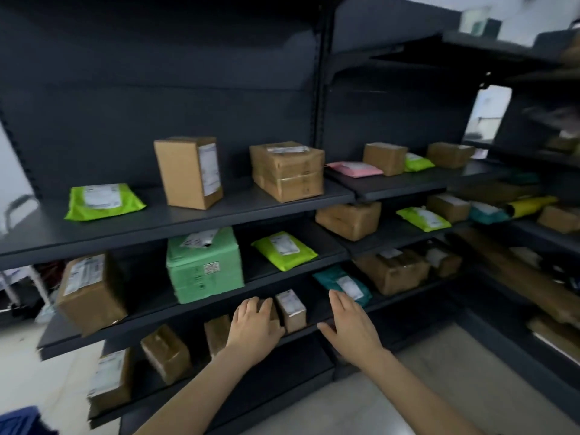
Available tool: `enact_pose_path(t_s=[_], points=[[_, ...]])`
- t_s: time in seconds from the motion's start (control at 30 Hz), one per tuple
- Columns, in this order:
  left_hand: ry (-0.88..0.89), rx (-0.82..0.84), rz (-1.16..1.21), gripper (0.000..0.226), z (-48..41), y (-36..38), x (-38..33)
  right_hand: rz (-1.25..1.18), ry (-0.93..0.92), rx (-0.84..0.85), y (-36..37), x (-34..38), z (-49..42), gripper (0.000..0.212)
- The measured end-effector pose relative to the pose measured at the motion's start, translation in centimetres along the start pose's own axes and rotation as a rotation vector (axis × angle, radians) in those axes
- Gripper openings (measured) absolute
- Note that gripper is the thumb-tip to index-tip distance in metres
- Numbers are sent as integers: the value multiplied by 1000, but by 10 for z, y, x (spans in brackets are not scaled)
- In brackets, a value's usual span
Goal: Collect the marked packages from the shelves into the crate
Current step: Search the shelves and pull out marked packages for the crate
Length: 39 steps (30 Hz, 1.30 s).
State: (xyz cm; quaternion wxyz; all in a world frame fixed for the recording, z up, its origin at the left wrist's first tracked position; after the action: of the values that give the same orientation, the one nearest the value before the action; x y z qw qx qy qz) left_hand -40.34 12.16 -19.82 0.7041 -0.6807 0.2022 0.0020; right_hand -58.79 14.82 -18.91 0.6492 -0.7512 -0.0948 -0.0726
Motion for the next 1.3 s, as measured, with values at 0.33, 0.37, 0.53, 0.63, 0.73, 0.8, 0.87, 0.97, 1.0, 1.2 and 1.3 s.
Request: enact_pose_path(t_s=[0.33,0.37,0.53,0.63,0.73,0.8,0.87,0.97,1.0,1.2,1.3], points=[[155,67,37,72,-121,52,-111,67,177,-67,-31,-147,-46,74],[165,73,36,72,-134,55,-120,71,192,-67,-34,-161,-56,75],[195,83,11,71,-191,72,-158,50,234,-75,-37,-213,-88,75],[219,112,-2,72,-213,88,-185,34,260,-75,-35,-248,-98,73],[217,114,-6,71,-239,99,-205,15,266,-67,-35,-283,-116,72],[190,113,4,70,-255,106,-217,5,254,-46,-32,-307,-130,71],[139,110,7,69,-272,114,-228,-9,225,-17,-29,-328,-145,71],[35,112,46,71,-299,128,-249,-40,171,23,-31,-368,-167,70],[6,107,61,71,-307,132,-258,-43,156,24,-34,-383,-175,70],[-164,72,130,70,-345,163,-299,-100,84,70,-25,-459,-227,69],[-223,-25,162,69,-369,165,-302,-145,23,65,-8,-470,-263,67]])
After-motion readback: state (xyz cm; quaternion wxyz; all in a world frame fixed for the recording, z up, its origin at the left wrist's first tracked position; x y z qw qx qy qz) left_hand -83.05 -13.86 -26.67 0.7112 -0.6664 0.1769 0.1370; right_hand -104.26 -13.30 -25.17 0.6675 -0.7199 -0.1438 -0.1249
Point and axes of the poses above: each hand's wrist, its own z-axis away from the middle knuckle, its own y-axis out of the palm, x = y × z, the point moved 7 cm from there along -z, towards the middle knuckle, and after that the axes turned 3 degrees about y, right-handed, at the moved point
